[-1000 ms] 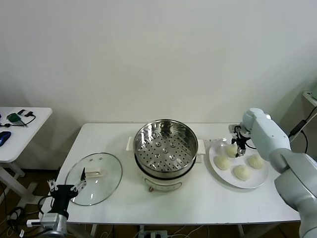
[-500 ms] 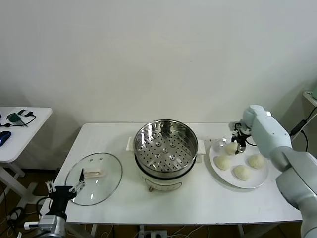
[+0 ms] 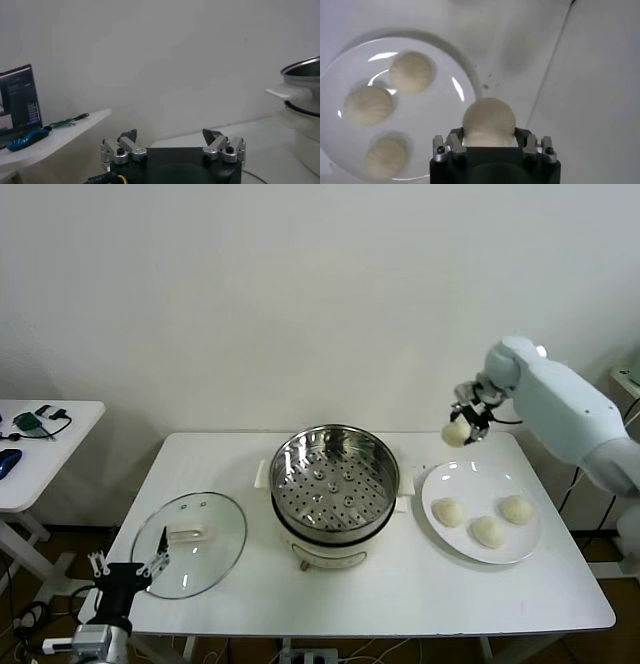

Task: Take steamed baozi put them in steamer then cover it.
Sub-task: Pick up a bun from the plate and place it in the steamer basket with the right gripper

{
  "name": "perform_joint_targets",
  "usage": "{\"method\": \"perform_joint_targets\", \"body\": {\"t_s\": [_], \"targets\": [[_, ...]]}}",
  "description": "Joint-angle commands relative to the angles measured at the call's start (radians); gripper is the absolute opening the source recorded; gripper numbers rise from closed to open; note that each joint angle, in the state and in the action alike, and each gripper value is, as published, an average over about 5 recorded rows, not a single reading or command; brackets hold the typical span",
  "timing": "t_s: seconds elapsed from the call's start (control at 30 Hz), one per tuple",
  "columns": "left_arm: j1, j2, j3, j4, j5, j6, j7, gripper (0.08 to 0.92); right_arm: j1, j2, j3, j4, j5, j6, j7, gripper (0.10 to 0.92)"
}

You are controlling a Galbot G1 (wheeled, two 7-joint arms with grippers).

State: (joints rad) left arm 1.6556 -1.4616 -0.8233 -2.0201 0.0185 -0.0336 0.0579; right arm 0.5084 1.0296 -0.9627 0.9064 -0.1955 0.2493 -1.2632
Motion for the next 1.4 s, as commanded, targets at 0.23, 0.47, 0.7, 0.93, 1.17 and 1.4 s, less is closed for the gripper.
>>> {"method": "perform_joint_targets", "body": {"t_s": [0.23,0.47,0.7,0.93,1.17,1.4], "targets": [[0.019,-0.016,0.02,-0.024,0.0,0.006,0.0,0.823,0.168,0.136,-0.197,0.292,0.058,0.114,-0.021,0.67],[0.023,-0.011,0.013,-0.026,-0.006,0.006,-0.001,0.823,0.049,0.247,-0.147,0.327,-0.16,0.215,0.0,0.67],[0.035,-0.004,0.001,-0.033,-0.023,0.006,-0.001,0.823,-0.085,0.318,-0.101,0.251,-0.38,0.312,0.039,0.67],[0.04,-0.001,-0.004,-0.023,-0.032,0.005,-0.004,0.823,-0.177,0.331,-0.074,0.221,-0.486,0.336,0.059,0.67],[0.04,-0.003,-0.002,-0.011,-0.033,0.005,-0.006,0.823,-0.238,0.33,-0.054,0.186,-0.535,0.349,0.065,0.67],[0.038,-0.007,-0.001,-0.005,-0.032,0.004,-0.007,0.823,-0.245,0.321,-0.055,0.186,-0.528,0.348,0.074,0.708]]}}
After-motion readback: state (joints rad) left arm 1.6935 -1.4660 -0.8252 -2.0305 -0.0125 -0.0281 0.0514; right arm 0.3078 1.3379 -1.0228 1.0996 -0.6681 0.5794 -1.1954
